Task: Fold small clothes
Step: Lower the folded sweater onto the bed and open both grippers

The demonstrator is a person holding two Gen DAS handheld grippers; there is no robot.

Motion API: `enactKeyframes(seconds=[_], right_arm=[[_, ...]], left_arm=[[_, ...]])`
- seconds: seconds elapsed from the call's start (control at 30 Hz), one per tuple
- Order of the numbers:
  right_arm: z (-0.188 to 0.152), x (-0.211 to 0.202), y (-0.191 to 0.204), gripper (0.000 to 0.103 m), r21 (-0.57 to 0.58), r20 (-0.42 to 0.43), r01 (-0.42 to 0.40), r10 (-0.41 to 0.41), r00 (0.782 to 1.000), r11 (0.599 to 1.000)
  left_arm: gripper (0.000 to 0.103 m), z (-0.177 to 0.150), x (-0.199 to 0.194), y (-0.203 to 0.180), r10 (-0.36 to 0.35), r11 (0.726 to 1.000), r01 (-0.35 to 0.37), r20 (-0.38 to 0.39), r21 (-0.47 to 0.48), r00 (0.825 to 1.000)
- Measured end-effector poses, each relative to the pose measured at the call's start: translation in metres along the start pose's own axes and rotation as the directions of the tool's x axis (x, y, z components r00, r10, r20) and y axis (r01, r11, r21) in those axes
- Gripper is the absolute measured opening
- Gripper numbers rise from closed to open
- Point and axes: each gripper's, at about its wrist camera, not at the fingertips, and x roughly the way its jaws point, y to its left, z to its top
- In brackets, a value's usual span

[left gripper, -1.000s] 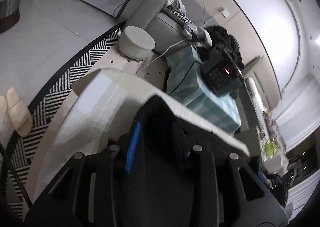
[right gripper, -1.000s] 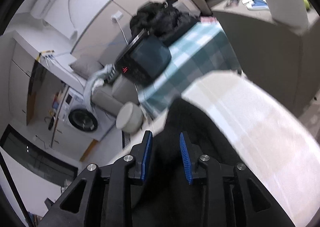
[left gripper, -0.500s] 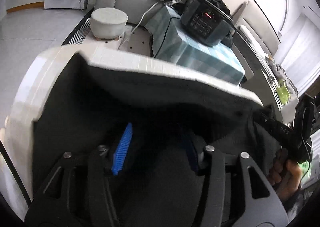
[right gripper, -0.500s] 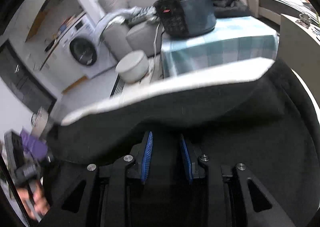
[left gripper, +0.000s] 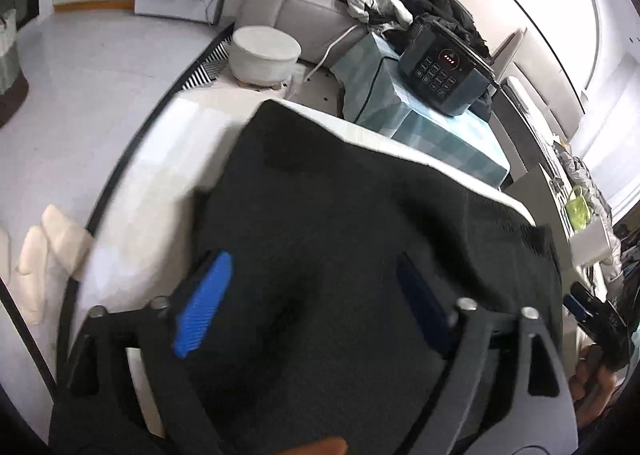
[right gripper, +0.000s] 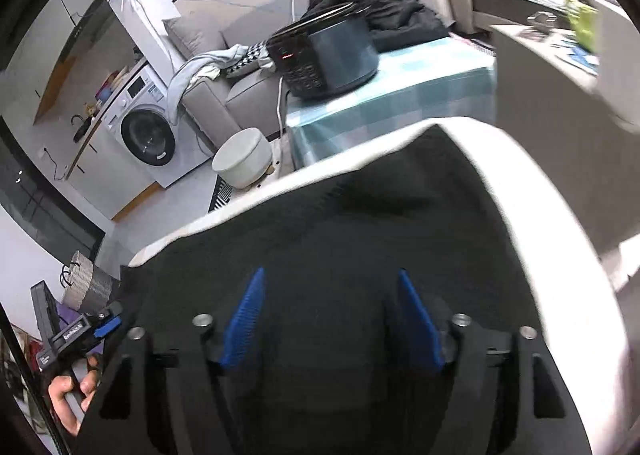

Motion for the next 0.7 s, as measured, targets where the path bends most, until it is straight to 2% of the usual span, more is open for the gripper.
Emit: enactKeyframes(seconds=[0.07, 0.1, 0.17, 0.27, 0.37, 0.43, 0.47, 0.5, 0.53, 0.6, 0.63, 0.67, 0.7], right_arm=[[-0.017, -0.021, -0.012, 0.079, -0.014, -0.018, 0.000, 0.000, 1.000, 1.000], [-0.027, -0.029, -0.015, 0.079, -0.021, -0.027, 0.002, -0.003, 1.000, 1.000], [-0.046, -0.043, -0.027, 0.079, -0.043, -0.050, 0.005, -0.007, 0.999, 0.999], [-0.065, -0.051, -0.046, 0.079, -0.050, -0.070, 0.040, -0.043, 0.997, 0.998], [-0.074, -0.047, -0.057, 0.079, -0.053, -0.081, 0.084, -0.088, 0.993, 0.995], [-0.074, -0.042, -0.063, 0.079, -0.041, -0.091, 0.082, -0.086, 0.992, 0.996], [-0.074, -0.038, -0.066, 0.078, -0.035, -0.094, 0.071, -0.074, 0.993, 0.997], [-0.071, -0.032, -0.066, 0.074, -0.033, -0.104, 0.080, -0.083, 0.991, 0.996], [-0.070, -0.028, -0.069, 0.066, -0.030, -0.114, 0.092, -0.094, 0.989, 0.995], [-0.069, -0.025, -0.071, 0.056, -0.020, -0.112, 0.074, -0.076, 0.991, 0.997], [-0.068, -0.025, -0.071, 0.044, -0.024, -0.108, 0.070, -0.073, 0.992, 0.997], [-0.067, -0.026, -0.069, 0.037, -0.036, -0.099, 0.074, -0.077, 0.992, 0.997], [-0.068, -0.028, -0.068, 0.025, -0.051, -0.087, 0.072, -0.076, 0.993, 0.996]], left_arm=[[0.093, -0.016, -0.021, 0.007, 0.034, 0.999, -0.034, 0.016, 0.014, 0.999], [0.102, -0.026, -0.032, 0.011, 0.050, 0.999, -0.050, 0.022, 0.017, 0.999], [0.102, -0.041, -0.049, 0.019, 0.054, 0.998, -0.055, 0.032, 0.026, 0.998], [0.101, -0.059, -0.059, 0.028, 0.073, 0.997, -0.073, 0.007, 0.037, 0.997], [0.085, -0.066, -0.056, 0.033, 0.105, 0.993, -0.104, -0.019, 0.056, 0.994], [0.068, -0.071, -0.053, 0.037, 0.118, 0.991, -0.114, -0.055, 0.069, 0.991], [0.064, -0.072, -0.049, 0.040, 0.120, 0.991, -0.116, -0.076, 0.060, 0.990], [0.053, -0.070, -0.045, 0.041, 0.119, 0.992, -0.115, -0.088, 0.052, 0.989], [0.037, -0.070, -0.043, 0.043, 0.116, 0.993, -0.112, -0.094, 0.046, 0.989], [0.021, -0.069, -0.041, 0.043, 0.075, 0.997, -0.071, -0.085, 0.043, 0.994], [0.013, -0.070, -0.041, 0.043, 0.062, 0.997, -0.059, -0.074, 0.046, 0.995], [0.011, -0.070, -0.042, 0.042, 0.049, 0.997, -0.045, -0.069, 0.054, 0.996], [0.010, -0.069, -0.041, 0.039, 0.044, 0.997, -0.040, -0.065, 0.061, 0.997]])
